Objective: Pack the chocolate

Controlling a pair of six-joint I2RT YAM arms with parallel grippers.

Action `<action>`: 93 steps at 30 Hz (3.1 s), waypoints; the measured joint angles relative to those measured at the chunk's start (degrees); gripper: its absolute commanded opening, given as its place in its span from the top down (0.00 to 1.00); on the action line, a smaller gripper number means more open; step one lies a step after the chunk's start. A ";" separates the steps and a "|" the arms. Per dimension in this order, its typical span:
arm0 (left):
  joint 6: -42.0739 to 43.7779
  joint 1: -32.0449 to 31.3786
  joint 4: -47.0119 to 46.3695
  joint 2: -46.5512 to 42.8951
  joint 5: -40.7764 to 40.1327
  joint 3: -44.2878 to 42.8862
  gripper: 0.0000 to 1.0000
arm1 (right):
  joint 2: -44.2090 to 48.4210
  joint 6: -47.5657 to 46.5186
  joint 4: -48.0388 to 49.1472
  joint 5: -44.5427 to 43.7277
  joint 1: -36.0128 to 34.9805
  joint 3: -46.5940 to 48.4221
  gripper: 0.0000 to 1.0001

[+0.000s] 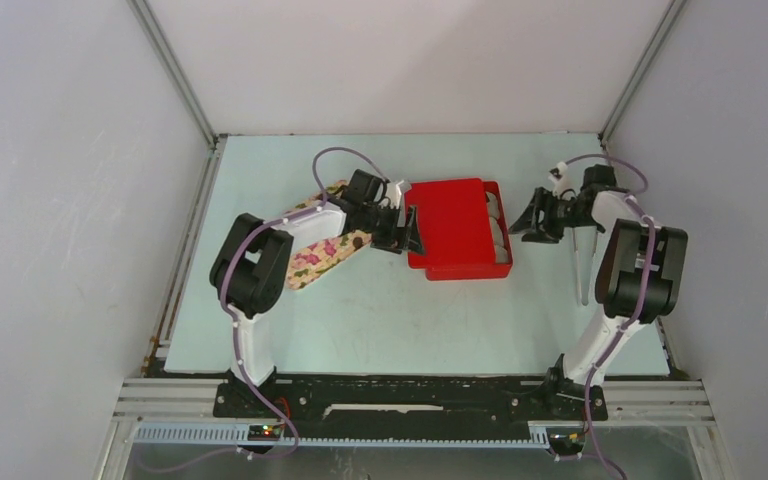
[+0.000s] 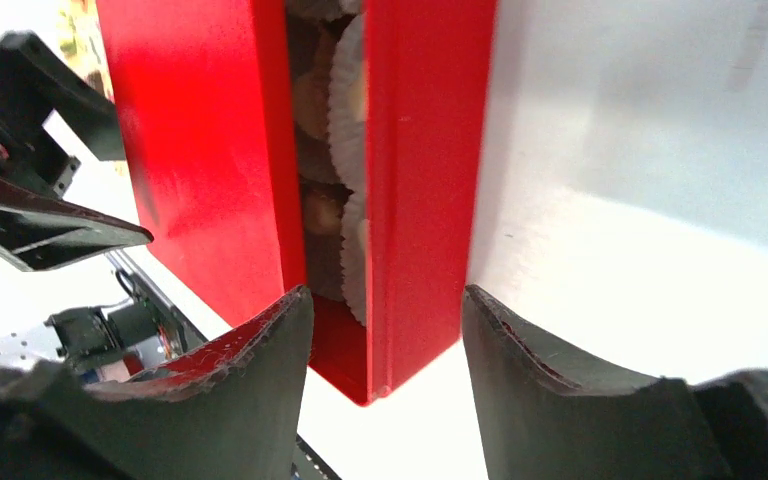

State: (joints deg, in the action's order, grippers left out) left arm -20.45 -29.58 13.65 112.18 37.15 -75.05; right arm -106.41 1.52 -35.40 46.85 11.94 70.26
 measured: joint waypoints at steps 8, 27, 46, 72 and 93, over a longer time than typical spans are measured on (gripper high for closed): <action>5.79 1.95 6.23 -0.61 -3.10 0.13 0.02 | 0.48 0.00 0.09 2.78 6.60 0.02 0.40; 5.88 7.13 7.61 -4.98 -20.74 -3.96 0.15 | -2.67 5.55 9.16 -4.39 3.82 7.13 0.69; 7.02 -1.86 13.94 7.26 -28.09 -14.38 0.15 | -10.19 2.78 6.19 -9.07 -3.69 8.83 0.66; 8.48 -4.26 16.83 11.72 -29.29 -20.70 0.12 | -10.84 1.38 4.46 -8.92 -3.54 9.07 0.62; 6.60 4.87 4.66 -1.44 -20.33 -14.64 0.24 | 1.66 4.11 12.50 3.63 3.02 8.98 0.73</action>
State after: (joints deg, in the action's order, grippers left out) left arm -13.85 -24.71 18.31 110.74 16.82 -89.69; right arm -104.75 5.63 -22.90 50.48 14.96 79.24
